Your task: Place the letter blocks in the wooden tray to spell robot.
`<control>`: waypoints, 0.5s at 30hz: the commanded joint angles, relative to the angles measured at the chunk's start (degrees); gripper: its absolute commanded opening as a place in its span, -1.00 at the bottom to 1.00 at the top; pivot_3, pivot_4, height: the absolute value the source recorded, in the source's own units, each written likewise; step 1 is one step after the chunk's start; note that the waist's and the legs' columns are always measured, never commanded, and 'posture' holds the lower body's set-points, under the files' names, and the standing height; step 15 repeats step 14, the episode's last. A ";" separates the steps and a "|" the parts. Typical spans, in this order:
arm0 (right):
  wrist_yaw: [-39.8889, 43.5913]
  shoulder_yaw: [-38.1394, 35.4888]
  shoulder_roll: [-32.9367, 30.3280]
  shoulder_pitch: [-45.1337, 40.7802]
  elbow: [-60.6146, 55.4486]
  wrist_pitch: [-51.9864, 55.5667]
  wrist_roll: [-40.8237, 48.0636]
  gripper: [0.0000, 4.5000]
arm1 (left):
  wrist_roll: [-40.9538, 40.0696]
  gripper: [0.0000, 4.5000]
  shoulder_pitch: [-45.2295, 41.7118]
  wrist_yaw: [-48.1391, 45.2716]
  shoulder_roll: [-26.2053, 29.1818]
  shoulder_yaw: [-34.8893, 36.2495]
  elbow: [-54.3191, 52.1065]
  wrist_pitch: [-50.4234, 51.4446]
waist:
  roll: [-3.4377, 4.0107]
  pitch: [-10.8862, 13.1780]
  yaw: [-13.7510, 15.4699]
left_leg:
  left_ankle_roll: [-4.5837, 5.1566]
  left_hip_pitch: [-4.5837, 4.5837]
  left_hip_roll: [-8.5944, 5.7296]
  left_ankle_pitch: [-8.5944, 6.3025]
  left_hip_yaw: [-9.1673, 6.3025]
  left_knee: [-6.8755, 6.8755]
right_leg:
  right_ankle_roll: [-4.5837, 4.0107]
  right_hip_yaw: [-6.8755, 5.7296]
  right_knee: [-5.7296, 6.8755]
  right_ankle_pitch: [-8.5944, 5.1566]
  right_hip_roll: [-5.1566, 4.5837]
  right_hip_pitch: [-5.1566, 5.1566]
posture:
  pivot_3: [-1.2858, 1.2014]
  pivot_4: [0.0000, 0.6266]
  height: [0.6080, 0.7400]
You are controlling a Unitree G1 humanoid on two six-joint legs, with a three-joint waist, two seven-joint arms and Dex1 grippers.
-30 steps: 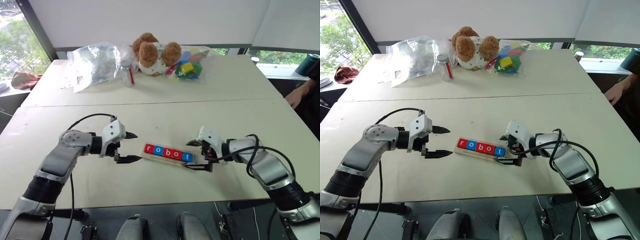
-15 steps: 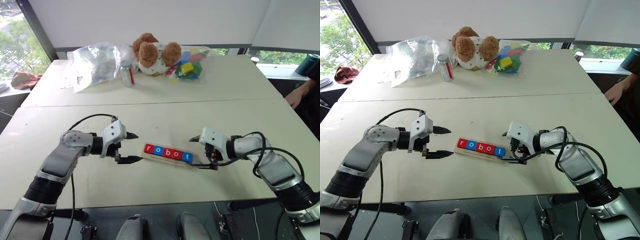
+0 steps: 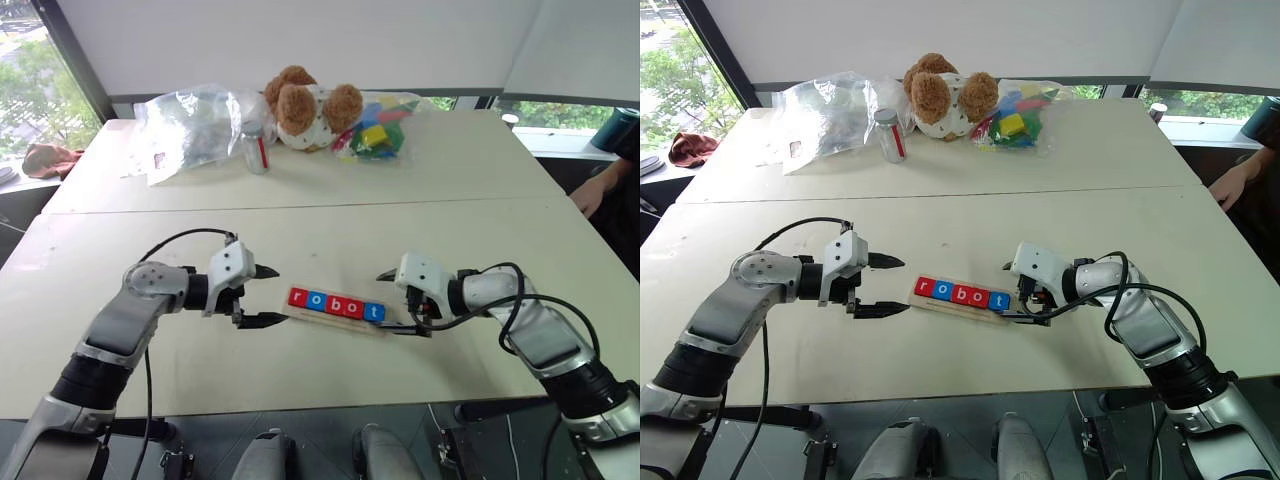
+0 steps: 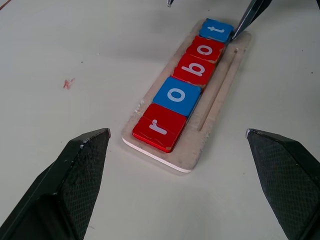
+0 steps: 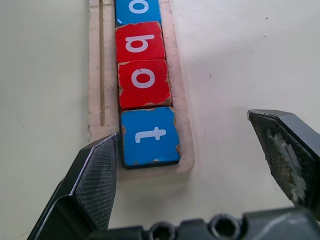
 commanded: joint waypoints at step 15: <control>-1.78 -33.11 -6.13 19.21 -14.16 30.69 26.47 0.99 | -9.56 1.00 17.30 3.13 7.03 18.26 -2.94 7.23 | -0.01 -0.01 0.28 | 0.06 0.01 0.05 -0.05 -0.02 -0.12 | -0.01 0.04 -0.10 0.00 -0.11 0.02 | 0.03 -0.52 1.00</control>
